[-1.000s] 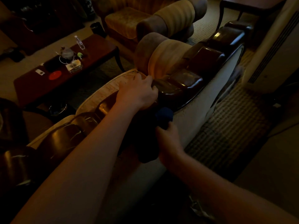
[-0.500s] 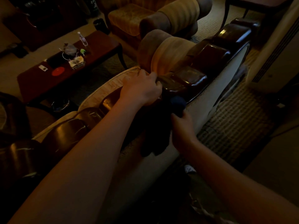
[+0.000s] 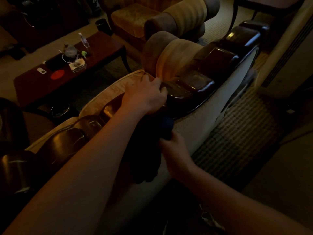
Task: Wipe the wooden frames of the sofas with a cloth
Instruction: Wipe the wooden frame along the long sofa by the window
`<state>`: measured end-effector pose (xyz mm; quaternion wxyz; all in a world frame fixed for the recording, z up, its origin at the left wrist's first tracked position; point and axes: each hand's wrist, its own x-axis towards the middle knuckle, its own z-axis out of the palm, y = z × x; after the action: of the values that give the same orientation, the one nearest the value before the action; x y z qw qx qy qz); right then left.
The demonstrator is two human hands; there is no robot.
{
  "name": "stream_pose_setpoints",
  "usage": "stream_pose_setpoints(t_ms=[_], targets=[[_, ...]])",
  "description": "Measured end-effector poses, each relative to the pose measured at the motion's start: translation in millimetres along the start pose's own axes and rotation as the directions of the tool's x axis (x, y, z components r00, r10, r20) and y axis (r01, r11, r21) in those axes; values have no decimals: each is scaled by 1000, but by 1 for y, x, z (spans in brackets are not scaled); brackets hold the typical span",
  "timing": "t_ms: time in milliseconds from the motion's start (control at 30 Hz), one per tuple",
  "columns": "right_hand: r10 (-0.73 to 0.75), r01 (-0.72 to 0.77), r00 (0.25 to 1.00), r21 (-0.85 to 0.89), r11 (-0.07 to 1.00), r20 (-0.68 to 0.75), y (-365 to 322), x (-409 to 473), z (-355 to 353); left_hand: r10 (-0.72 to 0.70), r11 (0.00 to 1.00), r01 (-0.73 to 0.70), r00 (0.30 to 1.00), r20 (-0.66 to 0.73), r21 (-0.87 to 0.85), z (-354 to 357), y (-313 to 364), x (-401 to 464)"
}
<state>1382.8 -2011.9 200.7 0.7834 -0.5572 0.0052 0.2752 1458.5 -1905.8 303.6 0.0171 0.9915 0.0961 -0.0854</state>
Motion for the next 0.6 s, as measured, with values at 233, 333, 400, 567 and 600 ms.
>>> stream_pose_setpoints(t_ms=[233,333,400,567,600], targets=[[122,-148,916,-40,988,-382,-34,74,-77,-17,997,13,998,65,72,-5,4,2],[279,-246,743,140,959,-609,-38,104,-103,-21,996,14,997,77,88,-8,14,24],[188,-268,820,-72,961,-541,-43,115,-116,-19,995,7,993,120,97,-3,24,50],[22,-219,844,-306,926,-537,-56,145,-166,44,994,-69,960,276,84,14,57,95],[2,-194,833,-290,937,-554,-62,153,-172,42,994,-69,958,283,87,15,61,101]])
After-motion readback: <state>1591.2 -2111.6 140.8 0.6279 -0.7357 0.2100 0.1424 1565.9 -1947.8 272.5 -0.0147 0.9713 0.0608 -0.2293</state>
